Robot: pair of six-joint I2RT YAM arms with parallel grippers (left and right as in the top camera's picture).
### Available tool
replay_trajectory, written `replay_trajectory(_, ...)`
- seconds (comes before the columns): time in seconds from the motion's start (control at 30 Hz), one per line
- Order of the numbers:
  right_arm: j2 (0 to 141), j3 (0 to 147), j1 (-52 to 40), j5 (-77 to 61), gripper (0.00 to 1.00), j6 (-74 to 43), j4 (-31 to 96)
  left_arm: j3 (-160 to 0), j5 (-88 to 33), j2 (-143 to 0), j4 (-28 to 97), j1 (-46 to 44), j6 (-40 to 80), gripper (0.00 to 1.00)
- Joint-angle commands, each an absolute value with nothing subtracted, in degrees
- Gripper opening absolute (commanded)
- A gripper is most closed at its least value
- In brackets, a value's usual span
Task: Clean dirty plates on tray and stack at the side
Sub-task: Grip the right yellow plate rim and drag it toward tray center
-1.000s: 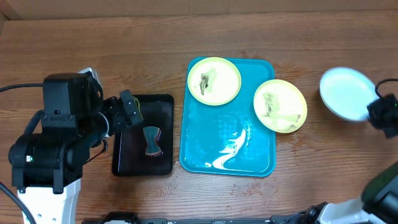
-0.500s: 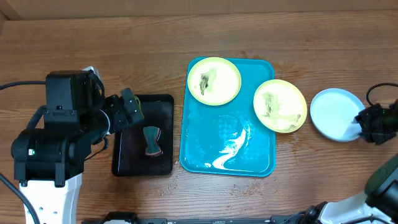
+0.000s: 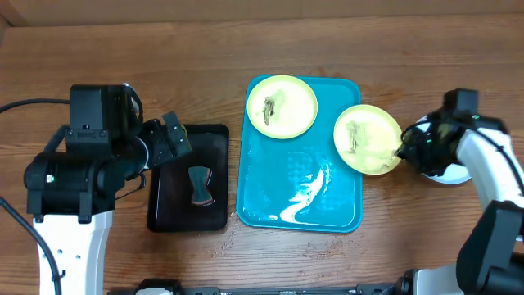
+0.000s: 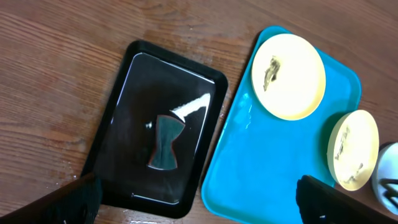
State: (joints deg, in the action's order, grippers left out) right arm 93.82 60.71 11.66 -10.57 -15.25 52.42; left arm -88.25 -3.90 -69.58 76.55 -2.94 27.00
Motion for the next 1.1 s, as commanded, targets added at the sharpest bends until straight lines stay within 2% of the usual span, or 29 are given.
replay_trajectory(0.0, 93.45, 54.19, 9.82, -6.5, 0.46, -19.38, 42.89, -89.41, -3.88, -70.78, 76.49, -2.59, 26.79, 1.0)
replay_trajectory(0.17, 93.45, 49.15, 9.65, -7.73, 0.44, -19.35, 31.7, -89.41, -3.88, -71.94, 76.47, -2.59, 26.79, 1.0)
replay_trajectory(0.27, 93.45, 47.72, 9.63, -7.79, 0.33, -19.44, 29.93, -89.41, -3.88, -72.62, 76.49, -2.59, 26.79, 1.0)
replay_trajectory(0.37, 93.45, 45.74, 9.63, -7.75, 0.3, -19.57, 27.55, -89.41, -3.88, -73.34, 76.47, -2.59, 26.79, 1.0)
replay_trajectory(0.4, 93.45, 45.1, 9.63, -7.75, 0.25, -19.57, 26.63, -89.41, -3.88, -73.54, 76.47, -2.59, 26.79, 1.0)
replay_trajectory(0.47, 93.45, 44.62, 9.65, -7.75, 0.05, -19.57, 25.32, -89.41, -3.95, -74.17, 75.94, -2.59, 27.07, 1.0)
replay_trajectory(0.57, 93.01, 45.52, 9.65, -8.19, 0.04, -19.51, 25.12, -89.41, -4.08, -74.63, 74.52, -2.61, 27.2, 1.0)
replay_trajectory(0.83, 84.6, 52.05, 6.68, -12.16, 0.04, -14.85, 36.45, -89.49, -6.94, -74.98, 76.29, -2.59, 26.79, 1.0)
replay_trajectory(1.0, 76.53, 52.53, -2.48, -10.0, 0.04, -13.74, 44.42, -89.52, -10.0, -72.71, 73.63, -3.6, 23.03, 1.0)
replay_trajectory(1.07, 75.83, 52.45, -8.25, -5.02, 0.04, -17.1, 47.68, -89.52, -9.72, -70.78, 73.45, -3.77, 21.67, 1.0)
